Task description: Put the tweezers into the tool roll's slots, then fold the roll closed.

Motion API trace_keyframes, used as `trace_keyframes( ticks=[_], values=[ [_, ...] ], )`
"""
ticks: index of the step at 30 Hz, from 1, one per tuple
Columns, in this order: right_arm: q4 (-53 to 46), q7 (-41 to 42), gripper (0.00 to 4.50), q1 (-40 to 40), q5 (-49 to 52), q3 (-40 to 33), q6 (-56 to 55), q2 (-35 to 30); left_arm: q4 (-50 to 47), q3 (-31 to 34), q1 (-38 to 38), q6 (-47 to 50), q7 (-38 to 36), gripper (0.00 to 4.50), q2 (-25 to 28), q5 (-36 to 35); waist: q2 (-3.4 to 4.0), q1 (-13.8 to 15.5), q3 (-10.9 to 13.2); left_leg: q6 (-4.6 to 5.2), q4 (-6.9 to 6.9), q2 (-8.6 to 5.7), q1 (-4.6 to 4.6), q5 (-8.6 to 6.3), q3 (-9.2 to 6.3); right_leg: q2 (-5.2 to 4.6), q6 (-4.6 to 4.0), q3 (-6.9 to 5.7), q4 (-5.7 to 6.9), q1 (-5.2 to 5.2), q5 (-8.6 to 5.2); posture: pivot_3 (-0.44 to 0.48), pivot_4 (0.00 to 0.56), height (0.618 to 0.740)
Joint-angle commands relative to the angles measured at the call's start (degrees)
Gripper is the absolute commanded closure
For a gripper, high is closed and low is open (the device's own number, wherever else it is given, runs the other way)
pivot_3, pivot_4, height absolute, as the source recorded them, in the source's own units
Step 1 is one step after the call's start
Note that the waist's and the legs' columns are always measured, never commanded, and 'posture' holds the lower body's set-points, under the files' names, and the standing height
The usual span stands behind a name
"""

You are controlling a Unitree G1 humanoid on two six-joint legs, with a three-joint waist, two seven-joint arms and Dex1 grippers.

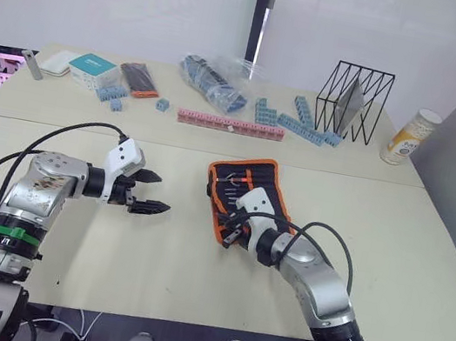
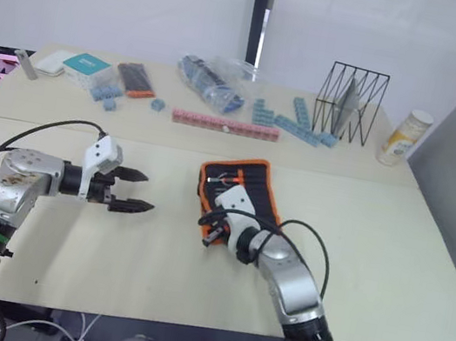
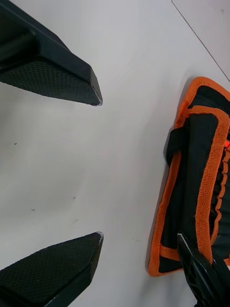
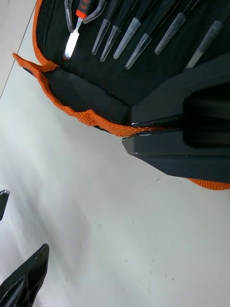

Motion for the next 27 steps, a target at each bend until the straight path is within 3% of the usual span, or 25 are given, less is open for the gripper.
trace_keyframes(
  ticks=[1,12,22,27],
  values=[
    [-4.9,2.7,4.48,1.0,1.4,0.1,-0.5,-1.4,1.2,-1.7,-2.7,-3.7,-1.5,0.00,-0.8,1.5,0.00,0.1,0.0,0.00,0.00,0.00,-0.01,0.00,0.00,0.00,0.00,-0.01,0.00,0.00,0.00,0.000,0.150,0.737],
    [-15.8,11.7,4.48,7.6,3.6,0.4,3.0,-14.0,9.2,-7.5,-9.3,-13.5,-6.5,0.00,-5.2,5.9,-0.02,0.1,0.0,0.00,0.04,-0.01,-0.03,0.00,0.00,0.00,0.01,0.00,-0.03,0.01,-0.01,0.000,0.150,0.737],
    [-19.1,9.6,4.48,10.5,5.2,-0.2,5.9,-13.7,21.7,-13.9,-18.3,-28.9,-13.3,0.00,-10.6,12.4,-0.04,0.1,0.0,0.00,0.11,-0.03,-0.11,0.00,0.00,0.00,0.02,0.02,-0.04,0.01,0.00,0.000,0.150,0.737],
    [-19.7,8.9,4.50,11.1,5.1,-0.5,6.3,-14.0,26.8,-14.8,-21.2,-32.6,-14.5,1.37,-12.3,14.3,-0.04,0.1,0.0,0.00,0.11,-0.04,-0.12,0.00,-0.01,0.00,0.02,0.03,-0.04,0.01,0.00,0.000,0.150,0.737]
  ],
)
